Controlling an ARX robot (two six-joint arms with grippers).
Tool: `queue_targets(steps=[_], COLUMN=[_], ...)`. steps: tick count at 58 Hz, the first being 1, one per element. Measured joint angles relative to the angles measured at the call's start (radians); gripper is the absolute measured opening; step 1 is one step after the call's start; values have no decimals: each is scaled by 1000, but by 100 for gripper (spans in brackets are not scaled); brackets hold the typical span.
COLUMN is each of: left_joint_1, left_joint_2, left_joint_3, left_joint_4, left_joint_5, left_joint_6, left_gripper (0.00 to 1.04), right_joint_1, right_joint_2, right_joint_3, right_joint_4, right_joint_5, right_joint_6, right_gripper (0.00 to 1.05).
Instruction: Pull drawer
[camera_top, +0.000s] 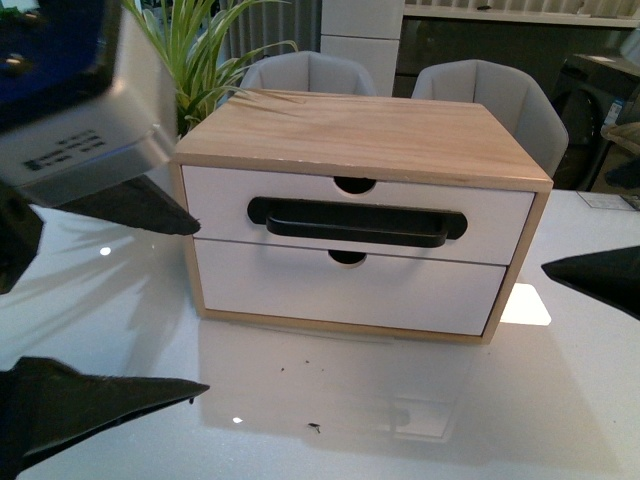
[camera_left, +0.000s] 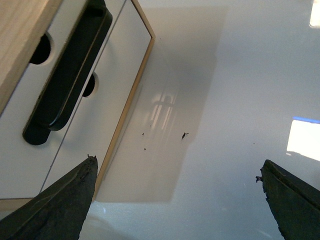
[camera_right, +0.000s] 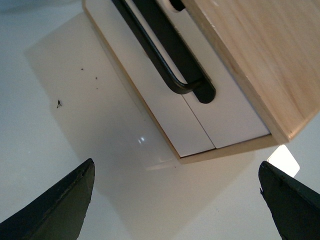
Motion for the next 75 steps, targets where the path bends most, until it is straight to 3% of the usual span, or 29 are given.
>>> queue_targets(steps=[27,75], left_joint_1=[-79,-68], left_joint_2=[255,522], left_joint_3=[291,580], left_joint_4=[-149,-213], left_joint_5=[-76,-120], left_joint_6=[122,156], left_gripper=[97,97], right_joint_1=[101,119], right_joint_2=[212,378], right_joint_3=[203,346], right_joint_4=[-119,-165], right_joint_5=[-4,-53], right_joint_6=[-125,-151], right_gripper=[96,96])
